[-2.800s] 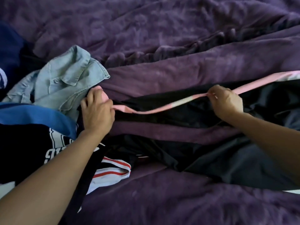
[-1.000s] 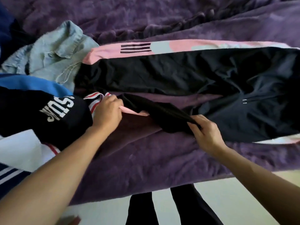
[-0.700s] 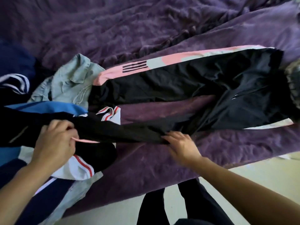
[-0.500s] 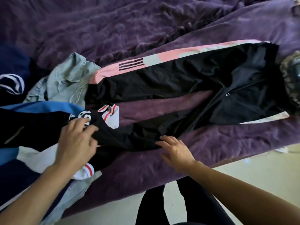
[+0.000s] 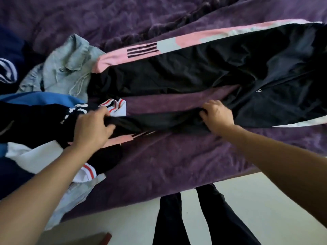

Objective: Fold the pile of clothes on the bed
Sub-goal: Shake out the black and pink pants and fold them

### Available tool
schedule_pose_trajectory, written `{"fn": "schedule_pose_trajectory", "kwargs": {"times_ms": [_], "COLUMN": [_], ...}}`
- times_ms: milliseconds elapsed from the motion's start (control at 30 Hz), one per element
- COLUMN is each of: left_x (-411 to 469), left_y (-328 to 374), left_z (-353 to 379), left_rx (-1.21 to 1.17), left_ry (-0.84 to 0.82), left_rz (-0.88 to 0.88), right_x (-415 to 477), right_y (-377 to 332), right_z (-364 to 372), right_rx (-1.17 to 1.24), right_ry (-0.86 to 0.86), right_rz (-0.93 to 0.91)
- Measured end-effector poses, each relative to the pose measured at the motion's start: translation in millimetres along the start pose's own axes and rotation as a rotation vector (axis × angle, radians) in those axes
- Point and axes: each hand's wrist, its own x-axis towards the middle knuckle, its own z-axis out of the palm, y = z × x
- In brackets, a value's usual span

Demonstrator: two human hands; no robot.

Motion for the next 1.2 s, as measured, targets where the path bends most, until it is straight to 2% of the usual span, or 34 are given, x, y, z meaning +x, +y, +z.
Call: {"fn": "schedule_pose_trajectory", "kwargs": {"times_ms": [67, 133, 200, 267, 300, 367, 433, 500, 567, 633, 733, 800, 867, 900, 1000, 1067, 1133, 1200], "left_x": [16.8, 28.3, 30.1, 20.4, 13.5, -0.2, -12.1, -26.6, -41.3, -50.7, -48.3, -40.9, -33.5, -31.1, -26.9, -22.3, -16.5, -12.7], "left_y": [-14.1, -27.8, -42.0, -50.6, -52.5, -51.8, -48.7, -37.5, -17.8, 2.5, 20.6, 22.3, 23.8, 26.0, 18.4, -3.3, -33.7, -61.2], "left_z": [-20.8, -30.2, -28.4, -17.7, -10.9, -0.7, 5.7, 11.1, 21.4, 41.7, 74.4, 87.0, 87.0, 79.4, 35.5, -5.5, -45.2, -74.9], "left_rx": [0.014, 0.018, -0.024, -0.141, -0.222, -0.346, -0.346, -0.306, -0.277, -0.207, -0.157, -0.258, -0.434, -0.511, -0.585, -0.551, -0.477, -0.368], "left_ry": [0.195, 0.26, 0.201, 0.067, 0.018, 0.022, 0.209, 0.441, 0.483, 0.286, -0.094, -0.179, -0.073, 0.019, 0.334, 0.48, 0.523, 0.413], "left_rz": [-0.046, -0.174, -0.362, -0.519, -0.57, -0.632, -0.601, -0.411, -0.197, -0.139, -0.358, -0.522, -0.578, -0.542, -0.312, -0.22, -0.227, -0.308], "right_x": [31.8, 59.4, 69.4, 59.3, 48.6, 26.1, 14.9, 14.9, 18.9, 21.3, 18.9, 16.2, 13.8, 13.1, 10.4, 7.3, -0.2, -13.5], "right_y": [-12.5, -24.6, -40.6, -58.1, -66.2, -79.0, -82.2, -80.4, -81.5, -84.3, -82.5, -73.6, -61.8, -56.6, -49.9, -50.6, -51.1, -50.4], "right_z": [-22.2, -41.7, -50.0, -40.3, -27.7, 5.5, 37.4, 54.5, 60.2, 59.8, 51.6, 46.5, 43.2, 42.1, 37.8, 31.6, 22.2, 14.8], "right_rx": [0.078, 0.058, 0.011, -0.016, -0.03, -0.116, -0.231, -0.249, -0.225, -0.219, -0.224, -0.238, -0.264, -0.27, -0.194, -0.115, -0.044, -0.015], "right_ry": [0.113, 0.137, 0.162, 0.204, 0.177, -0.024, -0.218, -0.243, -0.199, -0.181, -0.185, -0.196, -0.185, -0.17, -0.072, 0.024, 0.125, 0.182], "right_rz": [0.078, 0.119, 0.092, -0.054, -0.146, -0.258, -0.237, -0.139, -0.062, -0.04, -0.031, -0.001, 0.017, 0.016, 0.024, 0.049, 0.061, 0.043]}}
